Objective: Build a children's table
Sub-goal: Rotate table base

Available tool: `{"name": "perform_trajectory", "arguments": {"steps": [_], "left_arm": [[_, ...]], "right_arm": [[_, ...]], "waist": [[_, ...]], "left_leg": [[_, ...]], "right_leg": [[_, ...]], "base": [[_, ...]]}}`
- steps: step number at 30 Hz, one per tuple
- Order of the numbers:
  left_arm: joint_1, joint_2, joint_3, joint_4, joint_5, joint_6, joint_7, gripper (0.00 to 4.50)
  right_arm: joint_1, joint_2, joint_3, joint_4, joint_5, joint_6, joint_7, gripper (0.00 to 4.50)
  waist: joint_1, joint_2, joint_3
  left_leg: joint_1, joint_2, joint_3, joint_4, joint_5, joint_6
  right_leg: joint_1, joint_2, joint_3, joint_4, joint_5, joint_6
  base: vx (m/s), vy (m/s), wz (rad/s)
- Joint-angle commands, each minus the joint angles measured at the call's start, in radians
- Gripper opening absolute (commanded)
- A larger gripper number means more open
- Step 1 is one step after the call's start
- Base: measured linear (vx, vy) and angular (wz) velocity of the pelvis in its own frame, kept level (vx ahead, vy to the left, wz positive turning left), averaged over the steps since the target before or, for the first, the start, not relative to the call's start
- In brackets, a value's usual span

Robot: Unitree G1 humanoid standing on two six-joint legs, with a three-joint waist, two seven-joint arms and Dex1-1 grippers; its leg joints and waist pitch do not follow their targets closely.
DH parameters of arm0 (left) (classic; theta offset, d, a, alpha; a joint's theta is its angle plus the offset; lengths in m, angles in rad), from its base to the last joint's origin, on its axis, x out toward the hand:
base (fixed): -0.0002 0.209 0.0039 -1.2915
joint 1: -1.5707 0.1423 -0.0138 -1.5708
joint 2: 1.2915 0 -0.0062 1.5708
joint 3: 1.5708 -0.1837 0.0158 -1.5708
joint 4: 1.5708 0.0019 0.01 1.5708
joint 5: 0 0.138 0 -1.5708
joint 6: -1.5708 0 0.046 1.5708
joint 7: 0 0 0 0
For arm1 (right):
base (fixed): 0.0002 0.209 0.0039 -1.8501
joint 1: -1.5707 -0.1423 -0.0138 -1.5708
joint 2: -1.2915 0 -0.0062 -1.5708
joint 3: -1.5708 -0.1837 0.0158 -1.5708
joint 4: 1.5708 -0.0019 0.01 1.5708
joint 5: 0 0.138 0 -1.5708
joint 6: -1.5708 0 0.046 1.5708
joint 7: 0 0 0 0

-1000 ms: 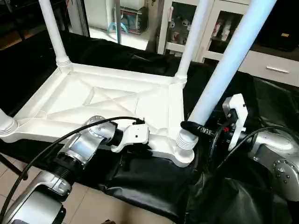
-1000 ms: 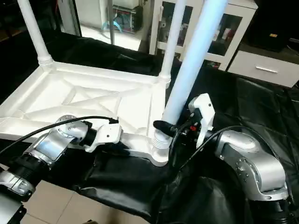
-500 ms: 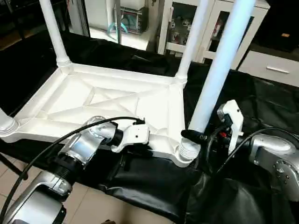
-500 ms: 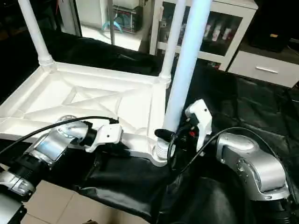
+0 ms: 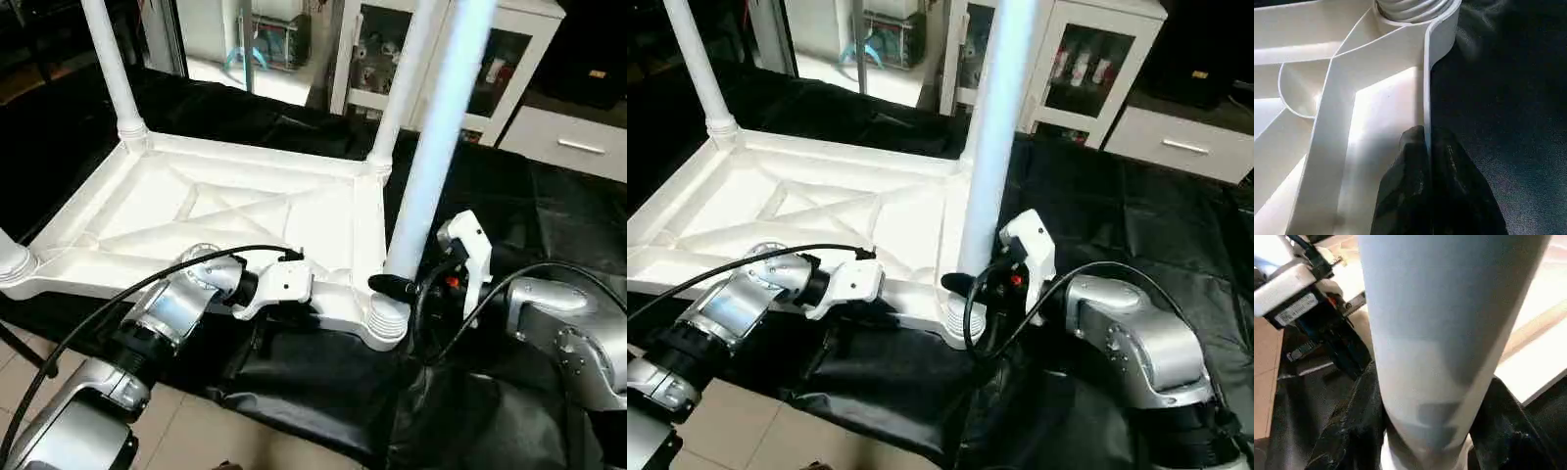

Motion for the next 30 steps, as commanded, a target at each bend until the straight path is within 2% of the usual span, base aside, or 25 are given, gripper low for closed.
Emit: {"name": "perform_trajectory", "arguments": {"steps": [1, 4, 5, 8, 12, 14, 15, 20, 26, 27, 30], "left_arm": [[0.017, -0.008, -0.017, 0.001, 0.012, -0.007, 0.001, 0.00], [0.017, -0.007, -0.017, 0.001, 0.012, -0.007, 0.002, 0.00], [0.017, -0.007, -0.017, 0.001, 0.012, -0.006, 0.002, 0.00], [0.016, -0.006, -0.015, -0.002, 0.011, -0.005, 0.003, 0.00], [0.016, -0.006, -0.015, -0.001, 0.011, -0.005, 0.004, 0.00], [0.014, -0.007, -0.014, 0.001, 0.011, -0.006, 0.006, 0.00], [0.013, -0.007, -0.013, 0.003, 0.012, -0.007, 0.007, 0.00], [0.010, -0.007, -0.011, 0.009, 0.012, -0.010, 0.010, 0.00], [0.009, -0.007, -0.010, 0.010, 0.012, -0.011, 0.012, 0.00], [0.007, -0.008, -0.009, 0.013, 0.013, -0.013, 0.013, 0.00], [0.005, -0.010, -0.008, 0.017, 0.014, -0.015, 0.016, 0.00]], "right_arm": [[-0.015, -0.003, 0.015, 0.019, -0.017, -0.019, -0.007, 1.86], [-0.018, -0.002, 0.018, 0.029, -0.020, -0.017, -0.003, 1.86], [-0.019, -0.001, 0.020, 0.037, -0.025, -0.018, -0.004, 1.86], [-0.017, 0.018, 0.006, 0.058, -0.032, -0.025, -0.017, 1.86], [-0.014, 0.027, -0.004, 0.064, -0.029, -0.028, -0.023, 1.86], [0.009, 0.052, -0.050, 0.091, -0.008, -0.060, -0.042, 1.86], [0.018, 0.059, -0.063, 0.096, -0.003, -0.069, -0.047, 1.86], [0.084, 0.088, -0.107, 0.092, 0.011, -0.121, -0.061, 1.86], [0.174, 0.117, -0.112, 0.056, 0.019, -0.156, -0.059, 1.86], [0.200, 0.133, -0.118, 0.052, 0.013, -0.187, -0.063, 1.86], [0.231, 0.146, -0.119, 0.047, 0.003, -0.226, -0.067, 1.86]], "waist": [[-0.001, -0.006, -0.059], [-0.001, -0.006, -0.060], [-0.002, -0.011, -0.058], [-0.001, -0.008, -0.057], [-0.003, -0.008, -0.056], [-0.003, -0.005, -0.057], [-0.003, -0.008, -0.057], [-0.002, -0.006, -0.055], [0.000, -0.006, -0.053], [0.001, -0.002, -0.053], [0.000, -0.005, -0.053]], "left_leg": [[0.009, 0.077, -0.040, -0.076, -0.120, 0.015], [0.009, 0.078, -0.040, -0.076, -0.110, 0.017], [0.008, 0.078, -0.039, -0.077, -0.110, 0.019], [0.010, 0.078, -0.040, -0.077, -0.127, 0.017], [0.010, 0.079, -0.041, -0.079, -0.133, 0.010], [0.010, 0.078, -0.040, -0.079, -0.136, 0.009], [0.009, 0.078, -0.040, -0.079, -0.139, 0.008], [0.010, 0.080, -0.041, -0.081, -0.150, 0.008], [0.010, 0.080, -0.042, -0.085, -0.174, 0.006], [0.010, 0.079, -0.043, -0.086, -0.172, 0.005], [0.010, 0.079, -0.042, -0.086, -0.181, 0.007]], "right_leg": [[0.045, -0.087, 0.061, -0.071, -0.232, -0.184], [0.045, -0.086, 0.061, -0.068, -0.208, -0.187], [0.045, -0.085, 0.061, -0.069, -0.209, -0.187], [0.043, -0.088, 0.061, -0.073, -0.243, -0.181], [0.042, -0.086, 0.061, -0.073, -0.240, -0.180], [0.041, -0.088, 0.062, -0.073, -0.238, -0.182], [0.043, -0.089, 0.061, -0.074, -0.240, -0.183], [0.040, -0.088, 0.061, -0.076, -0.240, -0.179], [0.039, -0.089, 0.062, -0.082, -0.276, -0.159], [0.040, -0.089, 0.061, -0.082, -0.273, -0.161], [0.039, -0.089, 0.062, -0.084, -0.274, -0.160]], "base": [[0.000, 0.000, 0.00], [0.000, 0.000, 0.00], [0.000, 0.000, 0.00], [0.000, 0.000, 0.00], [0.000, 0.000, 0.00], [0.000, 0.000, 0.00], [0.000, 0.000, 0.00], [0.000, 0.000, 0.00], [0.000, 0.000, 0.00], [0.000, 0.000, 0.00], [0.000, 0.000, 0.00]]}}
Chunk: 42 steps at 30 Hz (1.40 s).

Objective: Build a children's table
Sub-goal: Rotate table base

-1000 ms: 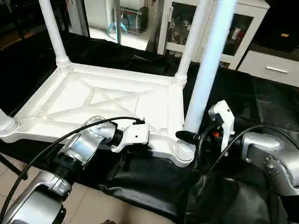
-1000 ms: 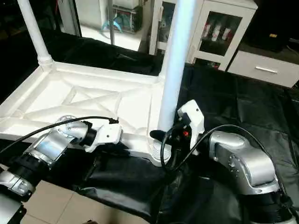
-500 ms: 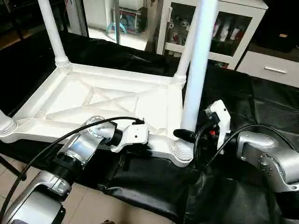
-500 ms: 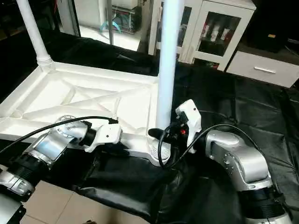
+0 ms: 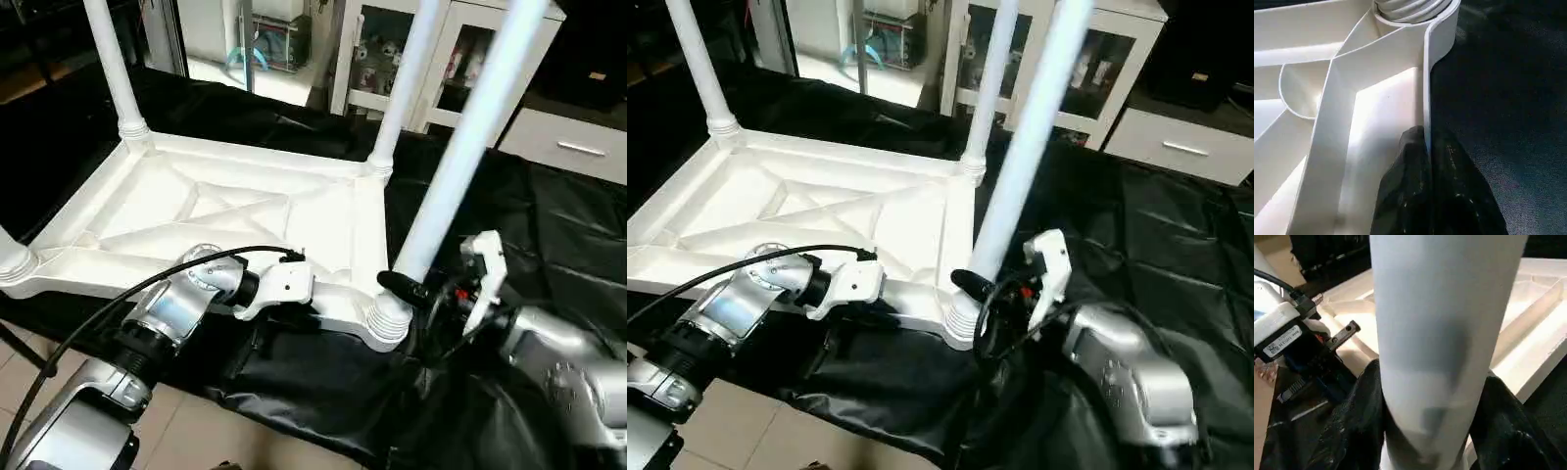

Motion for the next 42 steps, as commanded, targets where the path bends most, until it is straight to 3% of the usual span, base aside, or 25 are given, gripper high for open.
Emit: {"name": "perform_trajectory", "arguments": {"steps": [1, 8, 15, 18, 20, 28, 32, 35, 39, 42], "left_arm": [[0.005, -0.004, -0.006, 0.017, 0.007, -0.005, 0.017, 0.00], [-0.002, -0.008, -0.001, 0.028, 0.011, -0.012, 0.027, 0.00], [-0.002, -0.008, 0.001, 0.032, 0.015, -0.015, 0.031, 0.00], [0.001, -0.006, 0.002, 0.030, 0.016, -0.015, 0.033, 0.00], [0.002, -0.006, 0.003, 0.030, 0.016, -0.015, 0.034, 0.00], [0.009, 0.000, 0.004, 0.017, 0.014, -0.012, 0.029, 0.00], [0.013, 0.001, 0.003, 0.013, 0.014, -0.010, 0.029, 0.00], [0.017, 0.001, 0.003, 0.010, 0.013, -0.008, 0.029, 0.00], [0.016, -0.003, 0.004, 0.009, 0.013, -0.007, 0.029, 0.00], [0.016, -0.004, 0.006, 0.008, 0.012, -0.006, 0.031, 0.00]], "right_arm": [[0.046, -0.005, 0.002, 0.018, -0.039, -0.011, -0.019, 1.86], [0.130, 0.033, 0.018, 0.001, -0.077, -0.130, -0.033, 1.85], [0.156, 0.032, 0.037, -0.001, -0.112, -0.207, -0.028, 1.85], [0.185, 0.015, 0.080, 0.002, -0.154, -0.231, -0.015, 1.85], [0.192, 0.007, 0.096, 0.004, -0.165, -0.228, -0.010, 1.85], [0.165, -0.040, 0.152, 0.030, -0.206, -0.154, -0.016, 1.85], [0.131, -0.050, 0.153, 0.036, -0.187, -0.101, -0.015, 1.85], [0.106, -0.070, 0.177, 0.052, -0.173, -0.017, -0.010, 1.85], [0.075, -0.049, 0.167, 0.099, -0.175, -0.005, -0.032, 1.85], [0.068, -0.043, 0.168, 0.130, -0.191, -0.015, -0.044, 1.85]], "waist": [[-0.003, 0.000, -0.051], [-0.004, 0.002, -0.046], [-0.006, 0.002, -0.043], [-0.006, 0.004, -0.043], [-0.007, 0.000, -0.041], [-0.008, 0.001, -0.040], [-0.009, -0.004, -0.044], [-0.012, -0.007, -0.044], [-0.020, -0.012, -0.042], [-0.025, -0.007, -0.041]], "left_leg": [[0.009, 0.080, -0.043, -0.085, -0.182, 0.007], [0.011, 0.082, -0.047, -0.091, -0.235, -0.004], [0.010, 0.083, -0.049, -0.095, -0.265, -0.006], [0.010, 0.083, -0.050, -0.096, -0.275, -0.005], [0.008, 0.084, -0.051, -0.098, -0.278, -0.003], [0.011, 0.084, -0.054, -0.101, -0.305, -0.011], [0.014, 0.086, -0.055, -0.102, -0.317, -0.019], [0.016, 0.086, -0.056, -0.105, -0.350, -0.030], [0.020, 0.085, -0.064, -0.106, -0.399, -0.039], [0.022, 0.087, -0.065, -0.109, -0.411, -0.043]], "right_leg": [[0.038, -0.088, 0.061, -0.082, -0.278, -0.161], [0.034, -0.090, 0.063, -0.091, -0.336, -0.143], [0.031, -0.091, 0.064, -0.096, -0.373, -0.131], [0.032, -0.091, 0.064, -0.099, -0.388, -0.126], [0.032, -0.090, 0.064, -0.099, -0.389, -0.123], [0.027, -0.091, 0.064, -0.106, -0.441, -0.101], [0.027, -0.091, 0.065, -0.104, -0.427, -0.105], [0.027, -0.089, 0.063, -0.105, -0.446, -0.101], [0.021, -0.095, 0.062, -0.117, -0.555, -0.069], [0.018, -0.094, 0.061, -0.119, -0.542, -0.071]], "base": [[0.000, 0.000, 0.00], [0.000, 0.000, 0.00], [0.000, 0.000, 0.00], [0.000, 0.000, 0.00], [0.000, 0.000, 0.00], [0.000, 0.000, 0.00], [0.000, 0.000, 0.00], [0.000, 0.000, 0.00], [0.000, 0.000, 0.00], [0.000, 0.000, 0.00]]}}
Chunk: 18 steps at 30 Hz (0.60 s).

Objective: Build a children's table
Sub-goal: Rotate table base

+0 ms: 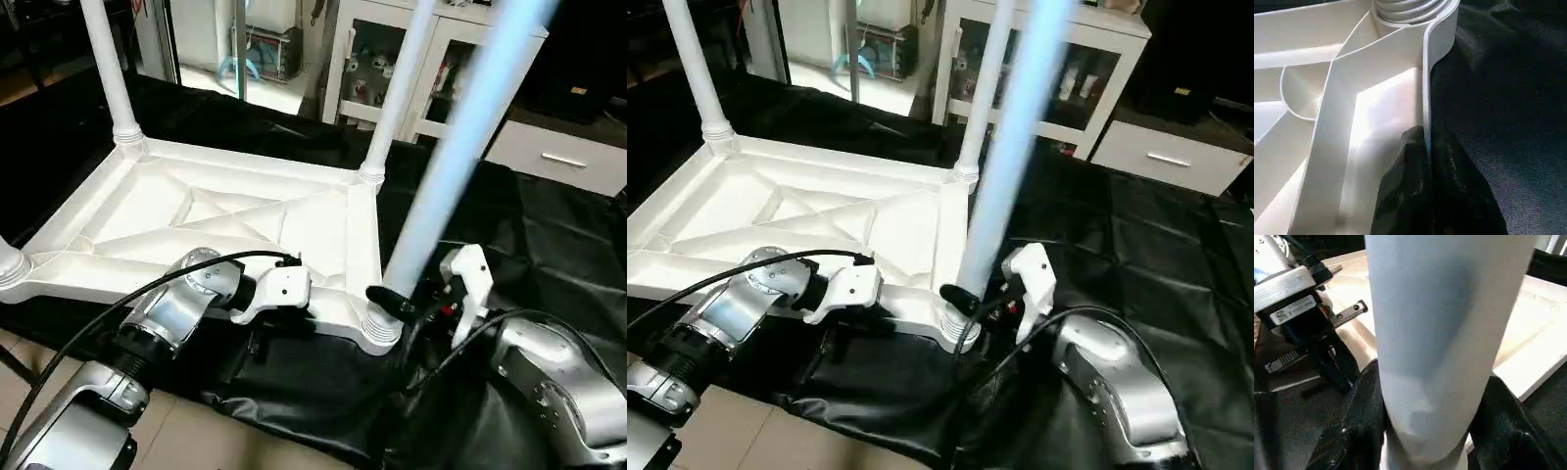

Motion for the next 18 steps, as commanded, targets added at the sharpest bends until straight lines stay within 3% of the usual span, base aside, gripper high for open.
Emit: {"name": "perform_trajectory", "arguments": {"steps": [1, 6, 7, 10, 12, 15, 18], "left_arm": [[0.004, -0.010, 0.008, -0.008, -0.004, -0.007, 0.024, 0.00], [0.007, -0.010, 0.012, -0.013, -0.003, -0.002, 0.039, 0.00], [0.007, -0.010, 0.012, -0.013, -0.002, -0.002, 0.041, 0.00], [0.007, -0.008, 0.014, -0.014, 0.001, -0.003, 0.046, 0.00], [0.007, -0.008, 0.016, -0.012, 0.002, -0.004, 0.047, 0.00], [0.005, -0.010, 0.017, -0.010, 0.003, -0.004, 0.046, 0.00], [0.001, -0.013, 0.017, -0.006, 0.006, -0.006, 0.048, 0.00]], "right_arm": [[0.051, -0.009, 0.046, 0.157, -0.063, 0.085, -0.034, 1.85], [0.092, 0.014, 0.061, 0.176, -0.094, 0.005, -0.051, 1.85], [0.096, 0.020, 0.055, 0.174, -0.092, -0.005, -0.054, 1.85], [0.102, 0.033, 0.033, 0.164, -0.082, -0.031, -0.061, 1.85], [0.103, 0.035, 0.016, 0.163, -0.078, -0.055, -0.062, 1.85], [0.105, 0.039, 0.000, 0.169, -0.069, -0.060, -0.064, 1.85], [0.112, 0.018, 0.021, 0.198, -0.099, -0.068, -0.059, 1.85]], "waist": [[-0.004, 0.015, -0.023], [-0.011, 0.014, -0.015], [-0.013, 0.018, -0.013], [-0.019, 0.019, -0.016], [-0.022, 0.017, -0.013], [-0.024, 0.016, -0.011], [-0.026, 0.019, -0.010]], "left_leg": [[0.009, 0.088, -0.063, -0.104, -0.423, -0.046], [0.014, 0.088, -0.068, -0.109, -0.482, -0.052], [0.021, 0.087, -0.070, -0.109, -0.514, -0.055], [0.012, 0.090, -0.078, -0.118, -0.511, -0.058], [0.019, 0.087, -0.075, -0.115, -0.535, -0.054], [0.017, 0.086, -0.077, -0.114, -0.530, -0.044], [0.017, 0.087, -0.079, -0.116, -0.540, -0.047]], "right_leg": [[0.006, -0.094, 0.061, -0.107, -0.532, -0.086], [0.001, -0.098, 0.060, -0.120, -0.591, -0.071], [-0.003, -0.097, 0.057, -0.126, -0.618, -0.064], [0.008, -0.097, 0.056, -0.123, -0.578, -0.064], [-0.001, -0.097, 0.058, -0.128, -0.602, -0.066], [-0.001, -0.100, 0.059, -0.134, -0.645, -0.055], [-0.002, -0.099, 0.059, -0.135, -0.649, -0.052]], "base": [[0.000, 0.000, 0.00], [0.000, 0.000, 0.00], [0.000, 0.000, 0.00], [0.000, 0.000, 0.00], [0.000, 0.000, 0.00], [0.000, 0.000, 0.00], [0.000, 0.000, 0.00]]}}
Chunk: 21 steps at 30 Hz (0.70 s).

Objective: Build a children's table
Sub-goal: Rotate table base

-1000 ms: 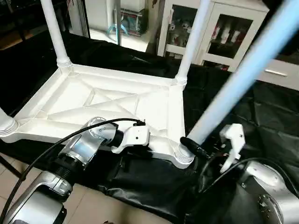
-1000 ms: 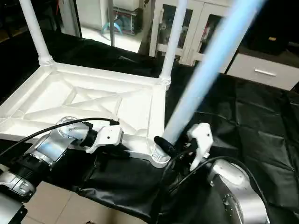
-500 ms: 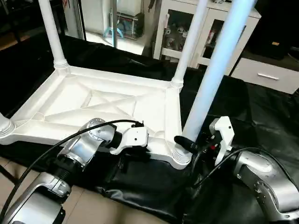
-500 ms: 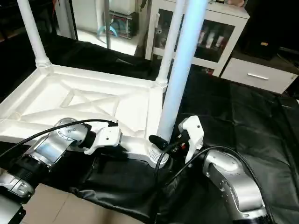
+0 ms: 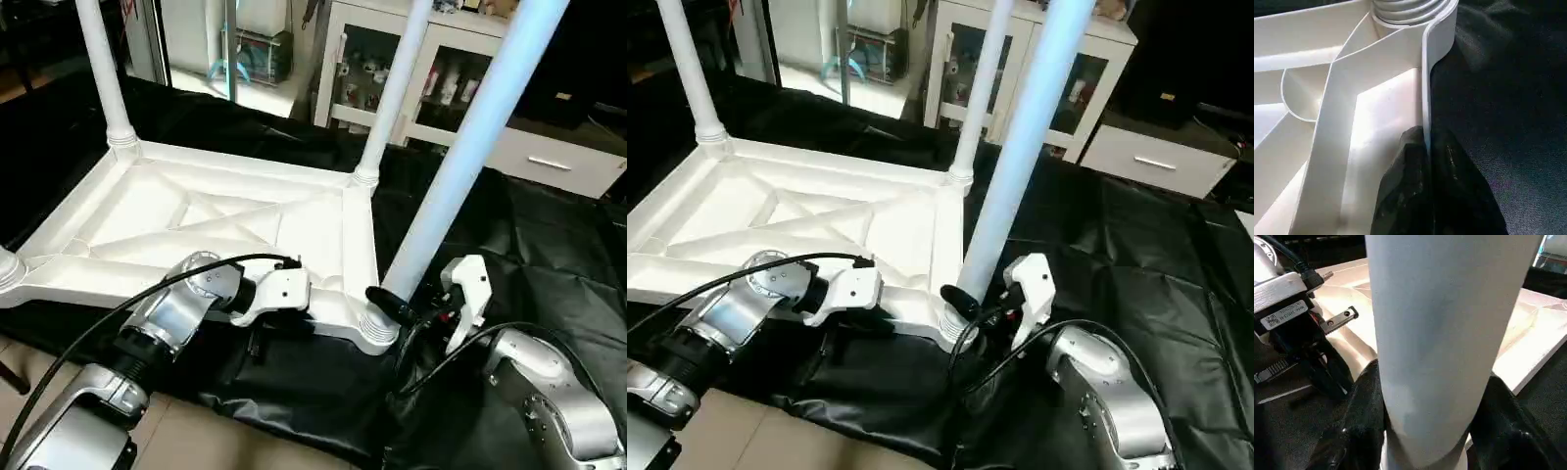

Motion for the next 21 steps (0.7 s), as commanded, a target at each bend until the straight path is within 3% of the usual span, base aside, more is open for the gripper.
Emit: {"name": "perform_trajectory", "arguments": {"steps": [1, 11, 15, 21], "left_arm": [[-0.010, -0.013, 0.018, -0.003, -0.008, -0.010, 0.028, 0.00], [-0.014, -0.012, 0.018, 0.002, -0.010, -0.014, 0.028, 0.00], [-0.014, -0.014, 0.019, 0.001, -0.011, -0.011, 0.031, 0.00], [-0.019, -0.051, 0.049, -0.008, -0.034, 0.035, 0.080, 0.00]], "right_arm": [[0.061, -0.037, 0.035, 0.158, -0.087, 0.064, -0.024, 1.85], [0.045, -0.060, 0.060, 0.171, -0.097, 0.090, -0.009, 1.85], [0.050, -0.051, 0.060, 0.184, -0.102, 0.079, -0.021, 1.85], [0.001, 0.012, 0.005, 0.235, -0.116, 0.068, -0.161, 1.85]], "waist": [[-0.003, 0.018, -0.012], [-0.009, 0.020, -0.010], [-0.008, 0.018, -0.008], [-0.019, 0.021, -0.005]], "left_leg": [[0.012, 0.091, -0.071, -0.109, -0.541, -0.049], [0.011, 0.093, -0.073, -0.117, -0.568, -0.054], [0.015, 0.092, -0.074, -0.115, -0.579, -0.051], [0.011, 0.090, -0.084, -0.118, -0.617, -0.063]], "right_leg": [[-0.009, -0.103, 0.059, -0.109, -0.645, -0.056], [-0.009, -0.102, 0.059, -0.112, -0.625, -0.060], [-0.014, -0.104, 0.058, -0.119, -0.671, -0.048], [-0.012, -0.105, 0.049, -0.123, -0.718, -0.033]], "base": [[0.000, 0.000, 0.00], [0.000, 0.000, 0.00], [0.000, 0.000, 0.00], [0.000, 0.000, 0.00]]}}
